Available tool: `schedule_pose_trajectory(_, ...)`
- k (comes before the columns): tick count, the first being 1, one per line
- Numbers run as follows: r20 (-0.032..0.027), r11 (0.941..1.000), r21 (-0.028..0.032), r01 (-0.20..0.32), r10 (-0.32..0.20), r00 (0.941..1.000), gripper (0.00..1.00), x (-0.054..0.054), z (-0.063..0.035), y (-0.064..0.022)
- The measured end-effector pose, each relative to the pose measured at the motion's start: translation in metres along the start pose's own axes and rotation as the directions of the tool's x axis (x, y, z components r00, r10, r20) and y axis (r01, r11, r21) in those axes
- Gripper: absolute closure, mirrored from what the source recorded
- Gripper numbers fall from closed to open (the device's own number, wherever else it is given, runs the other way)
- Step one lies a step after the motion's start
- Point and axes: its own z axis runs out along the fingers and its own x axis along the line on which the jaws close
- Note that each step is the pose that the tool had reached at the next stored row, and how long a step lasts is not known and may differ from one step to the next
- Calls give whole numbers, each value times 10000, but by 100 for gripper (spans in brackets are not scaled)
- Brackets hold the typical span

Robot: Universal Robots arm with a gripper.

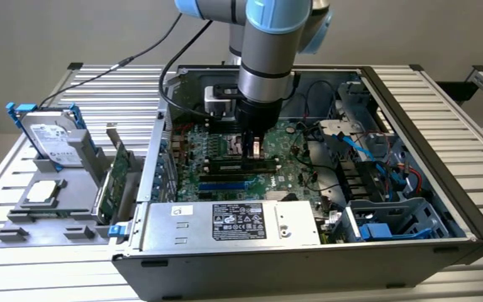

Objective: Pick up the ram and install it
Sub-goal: 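Insert the ram into the slot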

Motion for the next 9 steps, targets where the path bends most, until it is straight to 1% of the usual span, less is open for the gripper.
schedule_pose_trajectory(4, -2, 10000, -13, 1, -1, 10000, 86, -5, -76, 17)
schedule_pose_trajectory(9, -21, 10000, -12, 87, -87, 10000, 86, -9, -78, 20)
